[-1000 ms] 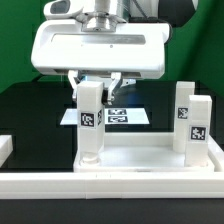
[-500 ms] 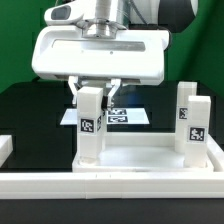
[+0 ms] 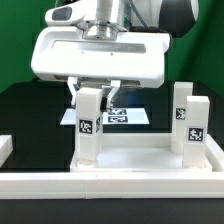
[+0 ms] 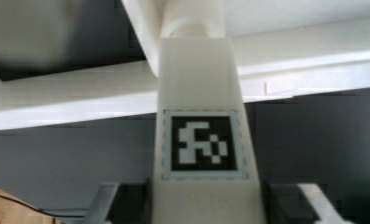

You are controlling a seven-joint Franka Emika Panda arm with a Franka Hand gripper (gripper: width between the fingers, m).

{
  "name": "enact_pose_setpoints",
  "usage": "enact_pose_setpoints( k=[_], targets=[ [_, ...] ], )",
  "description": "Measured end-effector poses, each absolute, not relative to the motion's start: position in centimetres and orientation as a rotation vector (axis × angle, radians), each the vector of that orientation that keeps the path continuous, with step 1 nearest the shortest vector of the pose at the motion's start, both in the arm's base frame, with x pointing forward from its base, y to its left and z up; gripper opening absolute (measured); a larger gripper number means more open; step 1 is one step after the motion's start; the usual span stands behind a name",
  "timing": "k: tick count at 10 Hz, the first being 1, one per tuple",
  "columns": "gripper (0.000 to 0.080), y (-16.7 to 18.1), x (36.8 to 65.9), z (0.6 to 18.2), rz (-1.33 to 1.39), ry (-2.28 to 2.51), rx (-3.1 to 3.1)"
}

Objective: Assemble desk

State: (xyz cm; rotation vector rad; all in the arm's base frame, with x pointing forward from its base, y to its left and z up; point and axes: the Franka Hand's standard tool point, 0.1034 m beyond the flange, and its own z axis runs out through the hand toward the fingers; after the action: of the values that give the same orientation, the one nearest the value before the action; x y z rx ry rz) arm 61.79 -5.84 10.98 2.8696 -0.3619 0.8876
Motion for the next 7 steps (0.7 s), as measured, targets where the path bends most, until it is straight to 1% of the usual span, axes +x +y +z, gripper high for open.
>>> enact_pose_setpoints(
  k=[1,2,3,4,5,7],
  targets=[
    [0.0393,-5.84,61.76,10.93,0.886,-0.362,2.87],
    [0.0526,-5.85,61.75,10.91,0.886,-0.362,2.87],
    [0.0526,-5.85,61.75,10.9,0.885,-0.362,2.87],
    [0.0624,-5.84,61.75,10.9,0.885,-0.362,2.87],
    [0.0642,-5.84,61.75,10.9,0.885,-0.362,2.87],
    [0.0648,-5.85,61.75,10.9,0.885,-0.362,2.87]
  ],
)
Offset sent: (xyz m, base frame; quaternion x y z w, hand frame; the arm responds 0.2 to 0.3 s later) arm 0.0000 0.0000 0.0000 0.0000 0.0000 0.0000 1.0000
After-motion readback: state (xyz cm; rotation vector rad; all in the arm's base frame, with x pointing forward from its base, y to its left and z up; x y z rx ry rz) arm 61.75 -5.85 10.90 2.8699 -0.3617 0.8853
